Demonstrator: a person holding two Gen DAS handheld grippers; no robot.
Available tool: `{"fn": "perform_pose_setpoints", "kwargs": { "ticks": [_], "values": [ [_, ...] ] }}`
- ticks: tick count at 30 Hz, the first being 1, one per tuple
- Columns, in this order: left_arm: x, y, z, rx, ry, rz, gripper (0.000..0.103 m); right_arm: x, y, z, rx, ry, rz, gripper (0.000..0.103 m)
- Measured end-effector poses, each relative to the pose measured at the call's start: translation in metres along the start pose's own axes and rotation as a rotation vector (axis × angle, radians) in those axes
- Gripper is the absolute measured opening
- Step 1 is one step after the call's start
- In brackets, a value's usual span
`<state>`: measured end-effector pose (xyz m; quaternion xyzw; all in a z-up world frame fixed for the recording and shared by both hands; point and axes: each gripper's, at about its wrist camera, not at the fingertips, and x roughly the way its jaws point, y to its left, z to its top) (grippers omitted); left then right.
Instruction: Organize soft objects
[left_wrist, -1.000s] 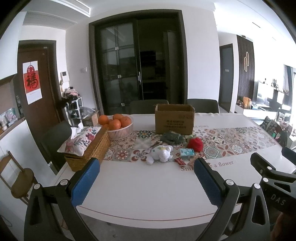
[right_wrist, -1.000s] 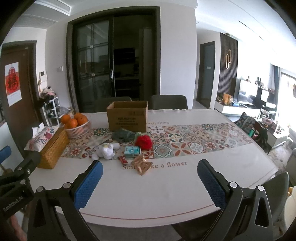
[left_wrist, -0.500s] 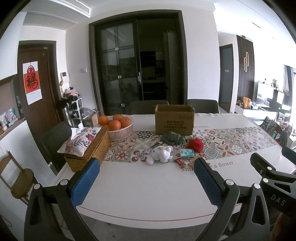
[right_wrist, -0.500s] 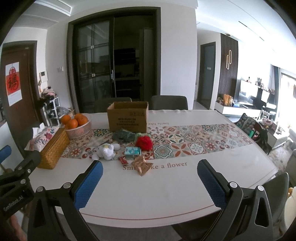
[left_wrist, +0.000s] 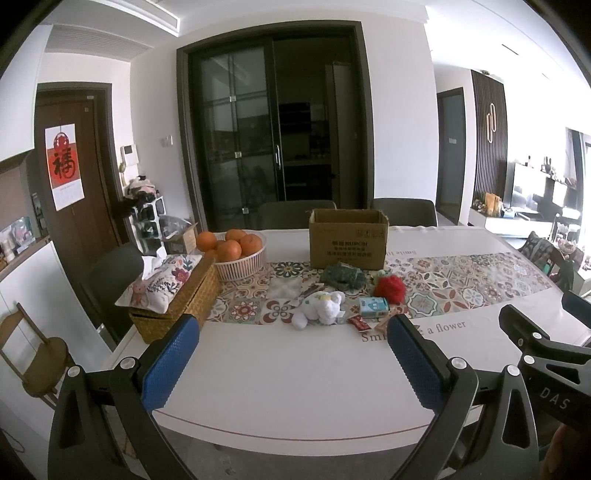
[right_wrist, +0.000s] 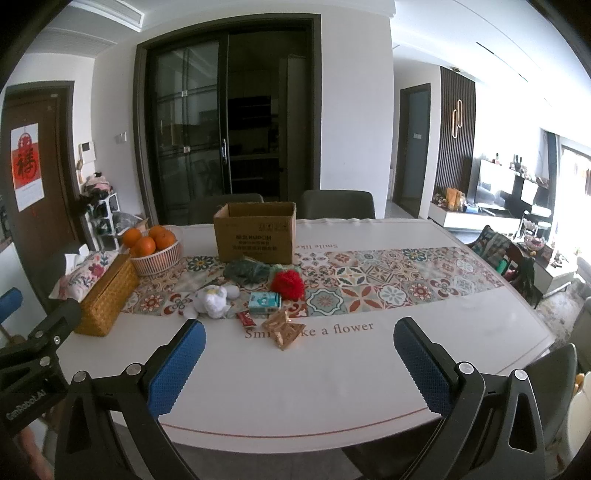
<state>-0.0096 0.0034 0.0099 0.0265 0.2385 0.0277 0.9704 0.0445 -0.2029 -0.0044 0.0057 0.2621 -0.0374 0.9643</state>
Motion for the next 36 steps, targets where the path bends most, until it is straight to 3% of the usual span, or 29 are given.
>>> {"fn": "perform_pose_setpoints", "kwargs": {
  "ticks": [26, 36],
  "values": [
    [0.0, -0.001, -0.002, 0.001, -0.002, 0.001, 0.103, 0.0, 0.0, 0.0, 0.0, -0.001, -0.001, 0.103],
    [0.015, -0.013, -0.01, 0.036, 0.046, -0.005, 0.103, 0.012, -0.004, -0.01, 0.012, 0.039, 0.006, 0.103]
  ]
}}
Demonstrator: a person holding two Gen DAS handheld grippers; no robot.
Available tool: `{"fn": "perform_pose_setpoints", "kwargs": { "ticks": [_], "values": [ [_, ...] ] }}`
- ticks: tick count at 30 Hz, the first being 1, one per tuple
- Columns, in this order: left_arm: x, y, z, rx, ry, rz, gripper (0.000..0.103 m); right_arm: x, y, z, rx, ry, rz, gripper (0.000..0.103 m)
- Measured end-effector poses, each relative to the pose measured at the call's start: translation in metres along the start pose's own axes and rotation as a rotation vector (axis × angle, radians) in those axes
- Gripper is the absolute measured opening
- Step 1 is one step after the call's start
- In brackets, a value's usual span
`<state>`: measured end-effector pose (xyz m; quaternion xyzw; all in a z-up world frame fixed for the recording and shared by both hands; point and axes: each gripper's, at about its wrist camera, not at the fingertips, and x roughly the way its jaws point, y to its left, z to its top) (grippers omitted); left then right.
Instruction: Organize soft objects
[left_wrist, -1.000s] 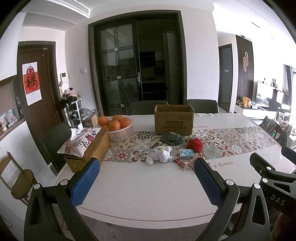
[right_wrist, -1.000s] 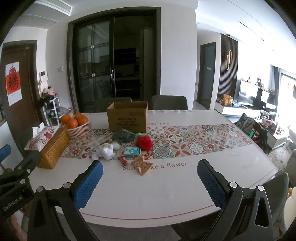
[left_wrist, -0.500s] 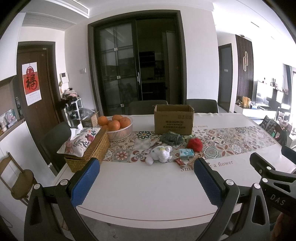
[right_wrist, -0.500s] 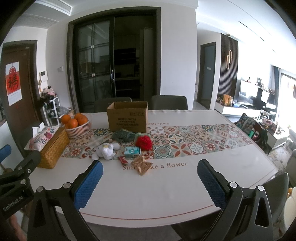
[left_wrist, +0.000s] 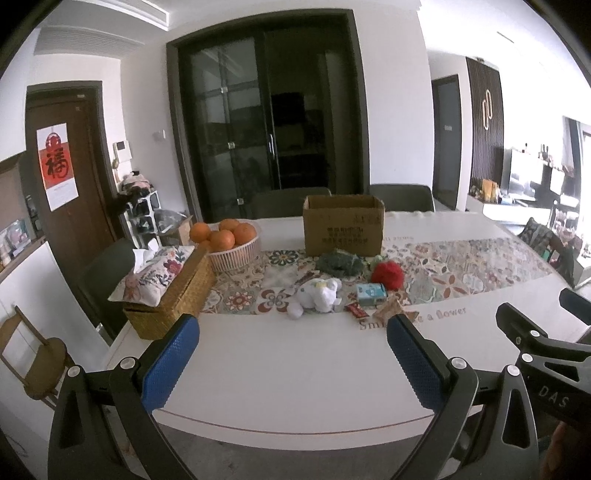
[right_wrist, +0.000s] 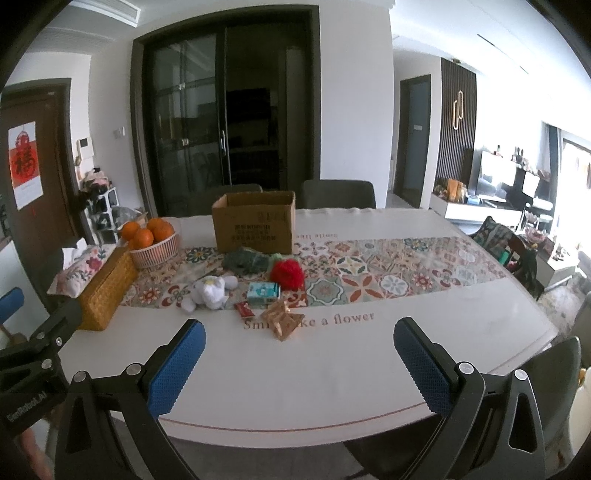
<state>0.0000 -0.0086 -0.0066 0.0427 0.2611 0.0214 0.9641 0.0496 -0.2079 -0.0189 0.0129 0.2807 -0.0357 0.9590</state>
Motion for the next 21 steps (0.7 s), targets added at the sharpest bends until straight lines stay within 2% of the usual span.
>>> {"fn": "perform_pose_setpoints", "kwargs": {
  "ticks": [7, 14, 21],
  "values": [
    [0.023, -0.01, 0.002, 0.023, 0.039, 0.01, 0.103, 0.029, -0.009, -0.005, 0.022, 0.067, 0.029, 0.103],
    [0.041, -0.014, 0.005, 0.0, 0.058, 0.026, 0.103, 0.057, -0.015, 0.0, 0.046, 0.118, 0.075, 0.103],
    [0.068, -0.013, 0.013, 0.004, 0.081, 0.021, 0.103, 0.08, -0.007, 0.01, 0.029, 0.112, 0.076, 0.103]
  ]
}}
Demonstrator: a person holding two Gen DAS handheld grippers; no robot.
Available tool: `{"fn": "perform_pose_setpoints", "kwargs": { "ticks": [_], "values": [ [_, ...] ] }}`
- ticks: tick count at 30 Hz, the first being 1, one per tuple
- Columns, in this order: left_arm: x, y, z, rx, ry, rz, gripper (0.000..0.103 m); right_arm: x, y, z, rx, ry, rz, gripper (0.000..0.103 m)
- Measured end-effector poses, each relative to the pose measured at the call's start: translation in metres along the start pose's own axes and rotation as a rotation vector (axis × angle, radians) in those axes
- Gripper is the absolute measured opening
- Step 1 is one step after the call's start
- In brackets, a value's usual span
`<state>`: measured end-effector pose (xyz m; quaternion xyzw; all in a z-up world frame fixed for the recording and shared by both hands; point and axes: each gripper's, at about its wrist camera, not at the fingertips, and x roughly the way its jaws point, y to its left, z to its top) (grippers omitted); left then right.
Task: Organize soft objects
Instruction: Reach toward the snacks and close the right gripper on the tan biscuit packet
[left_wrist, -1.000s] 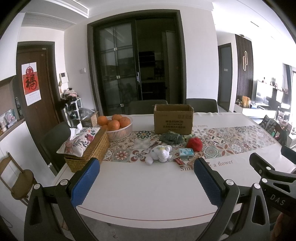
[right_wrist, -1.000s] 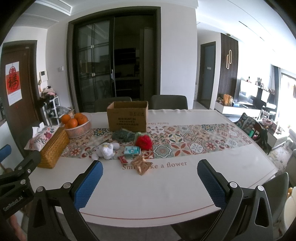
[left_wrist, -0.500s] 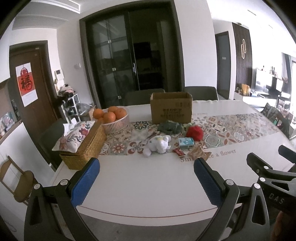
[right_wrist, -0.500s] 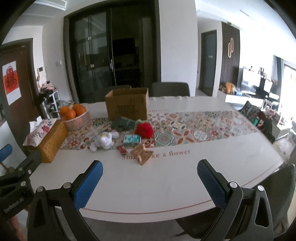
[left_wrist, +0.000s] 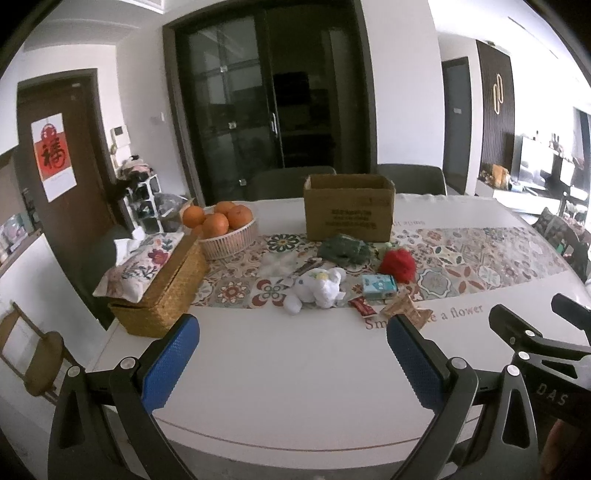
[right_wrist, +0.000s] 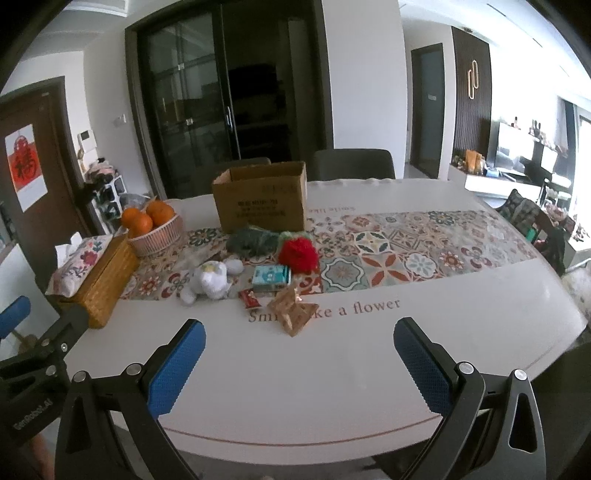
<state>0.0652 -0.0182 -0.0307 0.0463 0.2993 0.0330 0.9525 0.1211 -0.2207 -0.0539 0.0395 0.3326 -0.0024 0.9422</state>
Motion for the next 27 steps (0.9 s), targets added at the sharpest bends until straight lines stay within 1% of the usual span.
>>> {"fn": "perform_pose_setpoints", "kwargs": {
  "ticks": [4, 8, 11, 14, 18, 23, 27],
  "values": [
    [0.029, 0.0, 0.006, 0.032, 0.033, -0.039, 0.103, 0.02, 0.002, 0.007, 0.007, 0.019, -0.004, 0.103],
    [0.066, 0.0, 0.014, 0.07, 0.07, -0.101, 0.103, 0.052, 0.005, 0.013, 0.036, 0.061, -0.011, 0.103],
    [0.093, 0.0, 0.018, 0.087, 0.102, -0.149, 0.103, 0.077, 0.012, 0.017, 0.043, 0.111, -0.017, 0.103],
    [0.115, 0.0, 0.02, 0.097, 0.136, -0.174, 0.103, 0.099, 0.014, 0.017, 0.065, 0.145, -0.028, 0.103],
    [0.135, 0.001, 0.023, 0.099, 0.165, -0.187, 0.103, 0.124, 0.016, 0.017, 0.087, 0.198, -0.06, 0.103],
    [0.156, 0.001, 0.027, 0.08, 0.197, -0.176, 0.103, 0.143, 0.021, 0.023, 0.039, 0.233, -0.09, 0.103],
    [0.167, -0.003, 0.027, 0.06, 0.217, -0.175, 0.103, 0.165, 0.025, 0.026, -0.016, 0.292, -0.057, 0.103]
  ]
}}
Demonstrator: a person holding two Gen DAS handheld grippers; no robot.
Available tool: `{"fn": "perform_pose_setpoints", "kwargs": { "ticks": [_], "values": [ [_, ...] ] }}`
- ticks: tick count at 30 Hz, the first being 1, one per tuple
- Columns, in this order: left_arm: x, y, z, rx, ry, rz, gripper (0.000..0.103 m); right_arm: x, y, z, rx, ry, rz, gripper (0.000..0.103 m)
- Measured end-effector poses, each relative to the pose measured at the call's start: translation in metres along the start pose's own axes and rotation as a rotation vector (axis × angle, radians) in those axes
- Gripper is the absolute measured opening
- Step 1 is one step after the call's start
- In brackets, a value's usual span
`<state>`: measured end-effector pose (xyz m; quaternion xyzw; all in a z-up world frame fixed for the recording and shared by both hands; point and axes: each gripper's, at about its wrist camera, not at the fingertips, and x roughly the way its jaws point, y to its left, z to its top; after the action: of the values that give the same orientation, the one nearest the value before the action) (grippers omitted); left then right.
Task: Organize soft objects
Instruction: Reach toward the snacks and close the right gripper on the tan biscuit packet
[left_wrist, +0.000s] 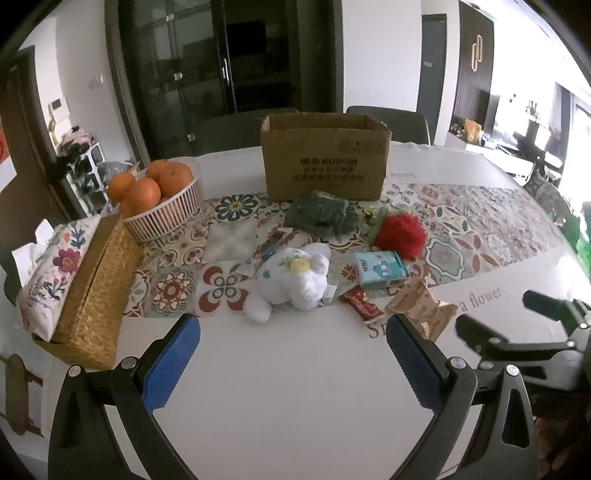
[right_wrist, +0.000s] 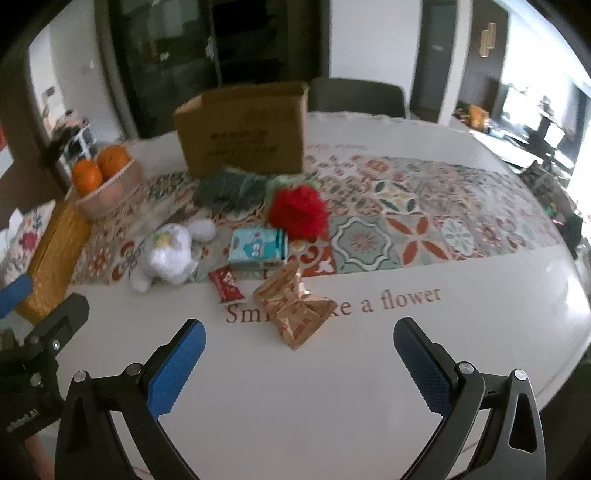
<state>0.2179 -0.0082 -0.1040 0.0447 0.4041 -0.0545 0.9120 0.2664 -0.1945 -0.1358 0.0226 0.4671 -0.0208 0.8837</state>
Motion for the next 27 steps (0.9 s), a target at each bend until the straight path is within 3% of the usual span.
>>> {"fn": "perform_pose_setpoints", "kwargs": {
  "ticks": [12, 21, 27],
  "values": [
    [0.04, -0.005, 0.008, -0.063, 0.074, 0.038, 0.103, 0.055, 0.006, 0.013, -0.094, 0.092, 0.096, 0.103],
    [0.076, -0.028, 0.008, -0.061, 0.14, -0.027, 0.097, 0.097, 0.004, 0.011, -0.201, 0.169, 0.203, 0.102],
    [0.1, -0.045, 0.012, -0.057, 0.149, -0.089, 0.095, 0.113, 0.0, 0.009, -0.245, 0.156, 0.246, 0.097]
  ]
}}
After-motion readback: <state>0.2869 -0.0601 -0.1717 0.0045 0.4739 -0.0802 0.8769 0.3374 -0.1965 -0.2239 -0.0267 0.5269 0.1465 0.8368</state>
